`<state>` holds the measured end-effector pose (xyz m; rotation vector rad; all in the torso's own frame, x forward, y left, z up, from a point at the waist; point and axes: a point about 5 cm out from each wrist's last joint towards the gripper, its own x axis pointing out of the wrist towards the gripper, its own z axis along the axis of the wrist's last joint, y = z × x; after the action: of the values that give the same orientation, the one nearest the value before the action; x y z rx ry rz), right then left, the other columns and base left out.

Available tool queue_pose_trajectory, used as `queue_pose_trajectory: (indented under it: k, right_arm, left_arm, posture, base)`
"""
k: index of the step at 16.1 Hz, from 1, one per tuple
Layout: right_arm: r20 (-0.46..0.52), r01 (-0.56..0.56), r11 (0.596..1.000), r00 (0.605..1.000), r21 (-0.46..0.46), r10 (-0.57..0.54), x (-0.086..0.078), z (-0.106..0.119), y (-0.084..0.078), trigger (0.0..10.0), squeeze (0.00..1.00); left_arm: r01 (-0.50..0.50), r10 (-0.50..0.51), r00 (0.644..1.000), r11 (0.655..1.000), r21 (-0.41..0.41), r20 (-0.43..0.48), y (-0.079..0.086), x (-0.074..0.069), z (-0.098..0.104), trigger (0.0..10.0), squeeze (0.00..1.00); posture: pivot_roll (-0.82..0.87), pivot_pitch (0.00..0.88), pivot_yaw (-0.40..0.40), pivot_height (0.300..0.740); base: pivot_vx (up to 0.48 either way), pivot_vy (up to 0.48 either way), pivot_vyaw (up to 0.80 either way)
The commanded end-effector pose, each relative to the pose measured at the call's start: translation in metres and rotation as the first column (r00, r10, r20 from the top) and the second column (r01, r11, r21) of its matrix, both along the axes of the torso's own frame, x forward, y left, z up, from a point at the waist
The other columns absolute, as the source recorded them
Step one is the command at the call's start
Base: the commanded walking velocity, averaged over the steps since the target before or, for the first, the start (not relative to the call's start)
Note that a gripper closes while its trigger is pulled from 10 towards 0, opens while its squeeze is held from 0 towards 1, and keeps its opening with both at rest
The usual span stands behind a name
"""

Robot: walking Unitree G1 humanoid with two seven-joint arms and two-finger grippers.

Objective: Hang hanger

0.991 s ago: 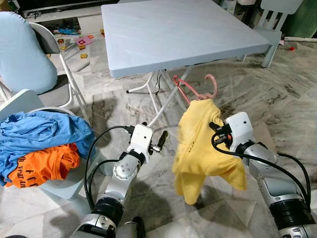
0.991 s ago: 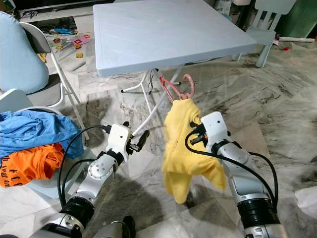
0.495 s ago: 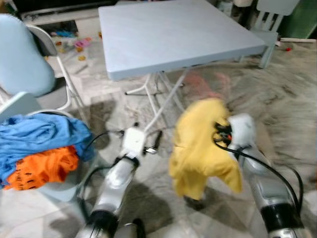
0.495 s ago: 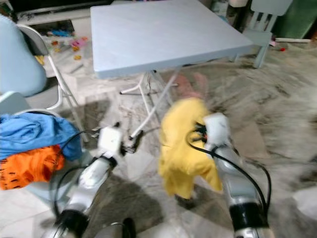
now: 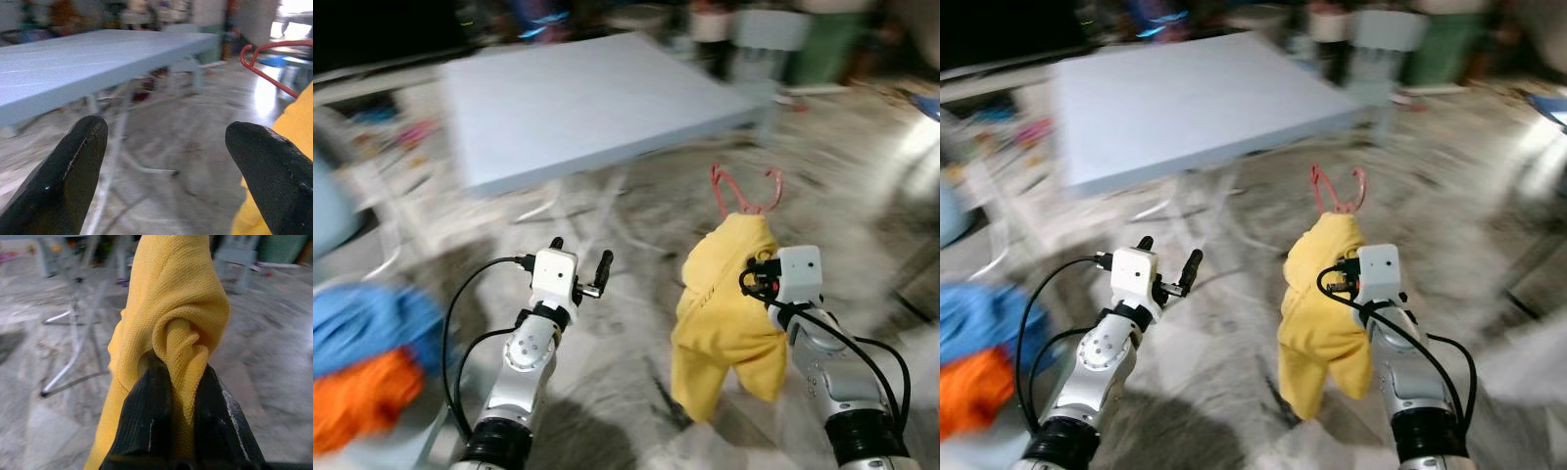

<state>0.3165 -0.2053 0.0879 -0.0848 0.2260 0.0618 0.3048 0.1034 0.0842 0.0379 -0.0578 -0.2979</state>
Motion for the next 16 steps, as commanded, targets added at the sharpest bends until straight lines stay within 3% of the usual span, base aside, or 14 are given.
queue_pose_trajectory:
  k: [1,7,12,15,16]
  right_arm:
    - [0.051,0.027,1.000,0.998,-0.003,-0.027,0.005,0.011,-0.006,10.0,0.00]
    - [0.043,-0.004,1.000,0.999,0.007,0.004,0.003,0.008,-0.001,10.0,0.00]
    - [0.025,-0.056,0.997,0.998,-0.045,0.057,0.012,0.021,-0.004,10.0,0.00]
    - [0.042,-0.164,0.981,0.985,-0.106,0.169,0.019,0.028,0.015,10.0,0.00]
    - [0.056,-0.234,0.961,0.968,-0.150,0.245,0.019,0.027,0.029,10.0,0.00]
  left_arm:
    - [0.025,-0.025,1.000,1.000,0.002,-0.006,-0.005,-0.001,0.000,10.0,0.00]
    - [0.028,-0.027,0.999,0.999,0.016,-0.033,-0.006,-0.001,0.000,10.0,0.00]
    - [0.133,-0.129,0.990,0.987,0.093,-0.056,0.003,-0.010,-0.001,10.0,0.00]
    - [0.125,-0.116,0.991,0.983,0.137,-0.071,0.008,-0.009,0.000,10.0,0.00]
    - [0.136,-0.124,0.988,0.980,0.145,-0.091,0.009,-0.014,-0.002,10.0,0.00]
  posture:
    - [-0.02,0.043,0.048,0.740]
    - [-0.01,0.049,0.048,0.740]
    - [0.00,0.054,0.049,0.740]
    - [0.01,0.049,0.050,0.740]
    - [0.01,0.048,0.045,0.740]
  base:
    - [0.439,0.000,-0.80]
    - [0.398,0.000,0.00]
    - [0.149,0.415,0.00]
    - [0.084,0.250,0.00]
    - [0.000,0.000,0.00]
